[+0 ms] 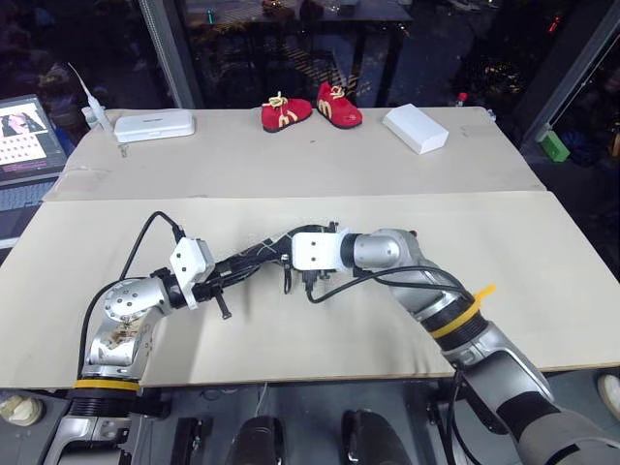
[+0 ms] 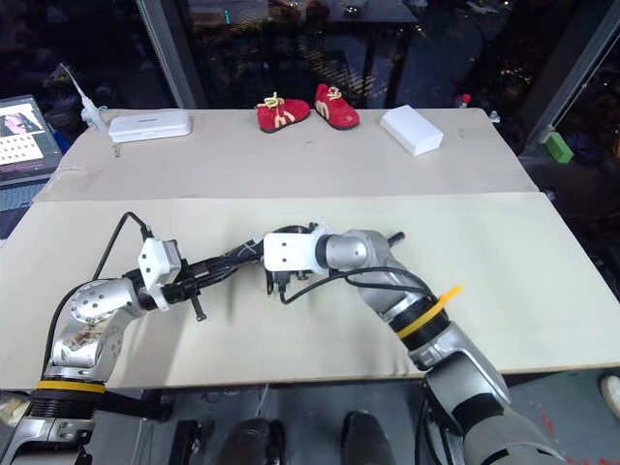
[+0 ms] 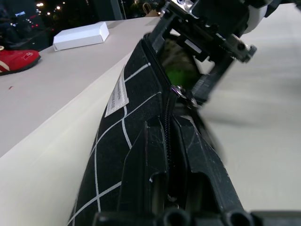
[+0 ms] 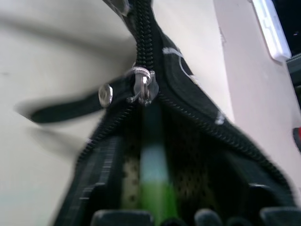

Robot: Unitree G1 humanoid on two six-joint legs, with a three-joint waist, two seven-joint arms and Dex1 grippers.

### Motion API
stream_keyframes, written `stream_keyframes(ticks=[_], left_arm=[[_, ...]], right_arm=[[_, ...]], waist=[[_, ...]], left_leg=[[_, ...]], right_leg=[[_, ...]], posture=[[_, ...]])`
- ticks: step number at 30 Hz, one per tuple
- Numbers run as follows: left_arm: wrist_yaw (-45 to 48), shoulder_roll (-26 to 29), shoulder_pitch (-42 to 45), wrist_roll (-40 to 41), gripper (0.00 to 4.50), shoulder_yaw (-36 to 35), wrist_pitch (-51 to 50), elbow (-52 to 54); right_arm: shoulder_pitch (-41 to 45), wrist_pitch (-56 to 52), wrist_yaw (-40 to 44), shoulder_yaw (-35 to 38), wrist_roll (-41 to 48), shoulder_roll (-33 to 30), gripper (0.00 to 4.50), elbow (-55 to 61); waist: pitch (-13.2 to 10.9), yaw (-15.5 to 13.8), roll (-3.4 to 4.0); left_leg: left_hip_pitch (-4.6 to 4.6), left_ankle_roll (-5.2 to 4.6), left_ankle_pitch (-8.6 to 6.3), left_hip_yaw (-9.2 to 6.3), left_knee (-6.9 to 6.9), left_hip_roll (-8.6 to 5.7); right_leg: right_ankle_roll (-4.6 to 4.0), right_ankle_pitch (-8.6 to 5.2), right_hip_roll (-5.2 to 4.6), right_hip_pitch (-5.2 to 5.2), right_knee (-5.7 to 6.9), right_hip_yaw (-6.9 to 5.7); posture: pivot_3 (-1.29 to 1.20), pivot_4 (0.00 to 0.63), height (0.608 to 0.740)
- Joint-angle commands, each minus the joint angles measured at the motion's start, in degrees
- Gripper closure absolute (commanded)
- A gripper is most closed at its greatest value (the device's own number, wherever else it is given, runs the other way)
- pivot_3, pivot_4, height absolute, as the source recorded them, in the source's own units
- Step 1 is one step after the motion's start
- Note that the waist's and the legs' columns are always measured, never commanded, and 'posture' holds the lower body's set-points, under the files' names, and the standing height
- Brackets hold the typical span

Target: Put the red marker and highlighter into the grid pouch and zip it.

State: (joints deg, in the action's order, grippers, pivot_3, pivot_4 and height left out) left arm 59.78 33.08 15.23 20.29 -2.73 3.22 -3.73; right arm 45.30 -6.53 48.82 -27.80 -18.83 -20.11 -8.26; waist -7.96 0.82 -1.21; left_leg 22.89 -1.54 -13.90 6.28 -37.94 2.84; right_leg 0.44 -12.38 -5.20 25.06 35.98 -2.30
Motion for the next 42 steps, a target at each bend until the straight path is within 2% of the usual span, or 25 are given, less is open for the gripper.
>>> stream_keyframes(ticks=[1,6,9,12,15,18,20,29,39,42], left_arm=[[-0.14,-0.05,0.58,0.30,4.50,-0.30,0.61,1.80],[-0.28,-0.03,0.23,0.19,4.50,-0.20,0.88,1.75],[-0.49,-0.12,-0.12,0.07,4.50,-0.27,1.17,1.60],[-0.72,-0.23,-0.45,0.12,4.50,-0.34,1.14,1.81],[-0.78,-0.20,-0.85,0.10,4.50,-0.39,1.38,1.86],[-0.76,-0.16,-0.81,0.15,4.50,-0.50,1.39,1.77],[-0.80,-0.15,-0.77,0.09,4.50,-0.57,1.48,1.65],[-1.33,-0.37,-1.16,-0.04,4.50,-0.64,1.85,1.86],[-1.73,-0.32,-1.50,0.00,4.50,-0.86,2.29,1.72],[-1.78,-0.32,-1.50,0.06,4.50,-0.69,2.41,1.68]], right_arm=[[0.94,-1.07,0.82,4.39,2.76,-1.65,0.81,1.46],[-1.46,-2.18,10.81,11.52,13.95,-8.61,0.81,4.64],[-7.82,-9.55,24.42,19.26,29.29,-16.74,0.81,9.86],[-8.53,-13.67,24.93,23.12,34.32,-18.48,0.81,8.47],[-6.29,-8.81,20.42,23.47,30.45,-17.98,0.81,-0.75],[-3.93,-1.86,17.43,20.25,24.33,-18.14,0.81,-9.18],[-1.46,2.15,15.89,17.42,20.12,-17.61,0.81,-14.66],[8.55,18.12,15.74,7.70,7.89,-15.59,0.81,-31.81],[16.47,27.09,21.42,4.03,2.79,-15.46,0.81,-44.49],[19.23,27.73,19.58,3.44,0.72,-14.26,0.81,-48.91]], waist=[[0.00,0.00,0.00],[0.00,-0.19,0.00],[0.00,-0.88,-0.01],[0.00,-0.95,-0.01],[-0.01,0.35,-0.01],[-0.02,0.37,-0.03],[-0.02,0.38,-0.03],[-0.02,0.18,-0.02],[-0.03,0.17,0.00],[-0.04,0.24,0.01]], left_leg=[[0.00,0.00,0.00,0.00,0.00,0.00],[0.02,-0.01,-0.01,-0.01,0.00,0.00],[0.06,-0.05,-0.03,-0.06,0.00,-0.02],[0.00,-0.12,-0.07,-0.05,-0.02,-0.02],[-0.24,-0.12,-0.07,0.00,-0.04,0.02],[-0.84,-0.11,-0.08,-0.01,0.02,0.06],[-0.81,-0.10,-0.08,0.00,0.05,0.04],[-0.57,-0.10,-0.07,0.05,0.04,0.00],[-0.59,-0.10,-0.07,0.04,0.05,0.01],[-0.59,-0.10,-0.07,0.05,0.05,0.01]], right_leg=[[0.00,0.00,0.00,0.00,0.00,0.00],[0.00,0.00,0.00,0.00,-0.05,0.00],[0.00,0.00,-0.02,-0.06,-0.14,-0.05],[0.01,0.01,-0.04,-0.15,-0.22,-0.02],[-0.07,0.05,0.01,-0.22,-0.11,0.09],[-0.13,-0.04,0.07,-0.77,-0.10,0.05],[-0.11,-0.06,0.05,-0.75,-0.10,0.08],[-0.08,-0.06,-0.01,-0.57,-0.12,0.10],[-0.08,-0.06,-0.01,-0.58,-0.12,0.09],[-0.08,-0.06,-0.02,-0.58,-0.10,0.10]], posture=[[0.00,0.150,0.740],[0.00,0.150,0.740],[0.00,0.150,0.740],[0.00,0.150,0.740],[0.00,0.150,0.740],[0.00,0.150,0.740],[0.00,0.150,0.740],[0.00,0.150,0.740],[0.00,0.150,0.740],[0.00,0.150,0.740]])
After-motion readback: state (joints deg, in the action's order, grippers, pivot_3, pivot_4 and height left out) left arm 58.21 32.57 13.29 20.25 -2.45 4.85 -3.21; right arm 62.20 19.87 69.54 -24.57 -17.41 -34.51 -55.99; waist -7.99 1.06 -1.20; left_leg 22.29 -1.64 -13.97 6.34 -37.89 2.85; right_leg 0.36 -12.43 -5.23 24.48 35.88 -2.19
